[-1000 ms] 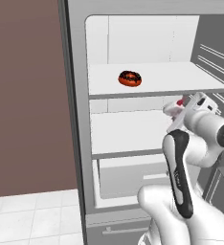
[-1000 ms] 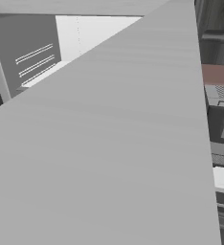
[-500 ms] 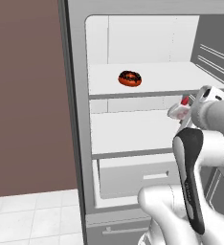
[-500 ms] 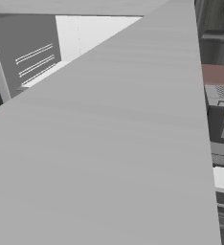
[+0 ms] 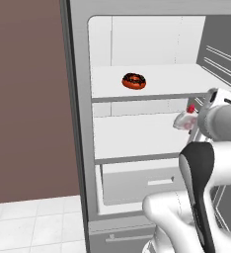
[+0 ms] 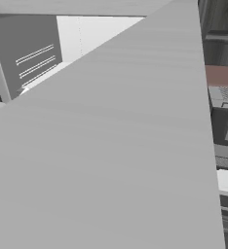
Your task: Take the donut and cake from the fridge and place them on the empty tray on the dining counter.
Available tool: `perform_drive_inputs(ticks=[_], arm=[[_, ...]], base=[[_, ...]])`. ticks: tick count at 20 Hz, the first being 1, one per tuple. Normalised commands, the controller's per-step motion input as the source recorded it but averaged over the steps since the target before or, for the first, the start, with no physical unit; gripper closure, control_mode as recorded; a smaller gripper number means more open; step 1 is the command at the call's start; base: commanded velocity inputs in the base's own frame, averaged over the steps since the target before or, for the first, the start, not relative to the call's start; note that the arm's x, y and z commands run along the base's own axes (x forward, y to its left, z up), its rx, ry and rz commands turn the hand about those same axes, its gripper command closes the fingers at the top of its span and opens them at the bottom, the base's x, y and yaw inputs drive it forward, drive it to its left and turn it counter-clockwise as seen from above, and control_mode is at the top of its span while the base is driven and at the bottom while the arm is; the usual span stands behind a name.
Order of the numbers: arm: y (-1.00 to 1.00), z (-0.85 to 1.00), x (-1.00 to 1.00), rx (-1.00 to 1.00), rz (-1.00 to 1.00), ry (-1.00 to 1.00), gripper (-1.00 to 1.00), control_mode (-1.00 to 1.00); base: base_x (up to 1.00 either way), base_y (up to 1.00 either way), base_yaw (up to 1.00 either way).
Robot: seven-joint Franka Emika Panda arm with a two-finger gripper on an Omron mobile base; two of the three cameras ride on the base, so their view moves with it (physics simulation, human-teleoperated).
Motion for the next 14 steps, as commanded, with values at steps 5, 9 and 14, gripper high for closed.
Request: perform_drive_inputs(ticks=[5, 9, 14], arm=[[0.00, 0.00, -0.59, 0.00, 0.00, 0.00, 1.00, -1.00], [0.03, 0.00, -0.63, 0.00, 0.00, -0.02, 1.00, -1.00], [0.14, 0.03, -0.41, 0.00, 0.00, -0.03, 1.00, 1.00]], base=[[0.00, 0.00, 0.00], [0.00, 0.00, 0.00], [-0.18, 0.02, 0.00]])
